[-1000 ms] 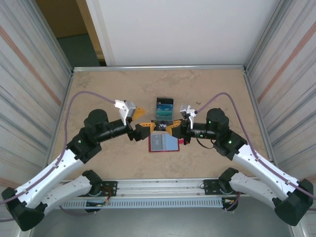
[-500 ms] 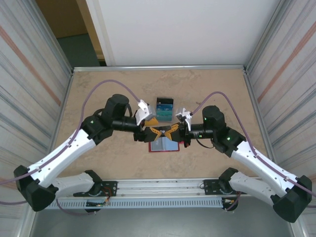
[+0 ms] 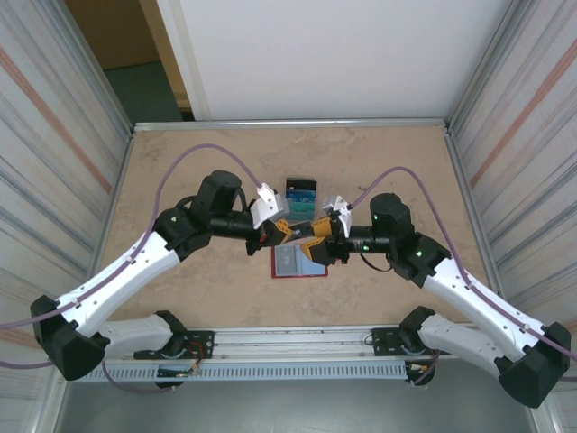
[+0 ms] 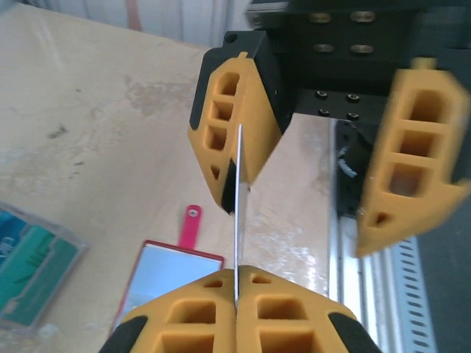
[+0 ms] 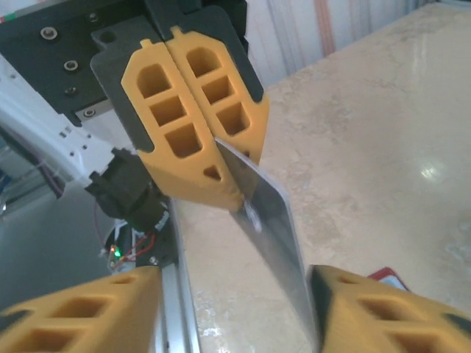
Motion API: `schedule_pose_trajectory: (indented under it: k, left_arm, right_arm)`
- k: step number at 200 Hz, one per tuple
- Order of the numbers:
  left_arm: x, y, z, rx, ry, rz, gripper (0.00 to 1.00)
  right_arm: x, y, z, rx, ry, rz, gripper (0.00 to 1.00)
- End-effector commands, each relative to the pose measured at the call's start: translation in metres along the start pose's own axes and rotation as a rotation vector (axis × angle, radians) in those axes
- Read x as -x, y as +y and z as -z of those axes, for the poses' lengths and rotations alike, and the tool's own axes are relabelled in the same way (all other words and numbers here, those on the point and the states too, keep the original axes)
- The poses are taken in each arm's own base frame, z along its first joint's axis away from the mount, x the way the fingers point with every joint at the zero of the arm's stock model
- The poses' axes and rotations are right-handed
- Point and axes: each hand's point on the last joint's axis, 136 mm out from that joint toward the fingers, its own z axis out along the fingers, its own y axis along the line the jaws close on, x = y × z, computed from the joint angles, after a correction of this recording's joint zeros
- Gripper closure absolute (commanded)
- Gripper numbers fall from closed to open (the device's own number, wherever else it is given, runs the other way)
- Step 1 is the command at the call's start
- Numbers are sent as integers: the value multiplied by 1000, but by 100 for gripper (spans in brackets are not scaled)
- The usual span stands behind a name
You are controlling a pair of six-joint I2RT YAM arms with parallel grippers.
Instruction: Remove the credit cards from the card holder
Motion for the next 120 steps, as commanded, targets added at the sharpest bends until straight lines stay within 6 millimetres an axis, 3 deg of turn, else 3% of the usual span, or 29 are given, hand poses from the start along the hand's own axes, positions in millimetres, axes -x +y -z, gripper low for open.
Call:
schedule_pose_trajectory:
  k: [1, 9, 19, 82, 120]
  left_arm:
    - [5, 31, 4, 113, -20, -57, 100]
    - [7, 36, 5, 125, -25, -68, 100]
    - [7, 43, 6, 141, -24, -85, 100]
    - [5, 107, -8, 208, -5, -145, 100]
    - [-9, 137, -33, 192, 51, -224, 100]
  right_arm:
    - [14, -9, 11, -103, -49, 24, 27]
    - [14, -14, 14, -140, -55, 16, 22]
    - [17, -23, 18, -204, -74, 1, 0]
    - [26, -59, 49, -431, -176, -103, 1]
    - [24, -75, 66, -550, -222, -160, 1]
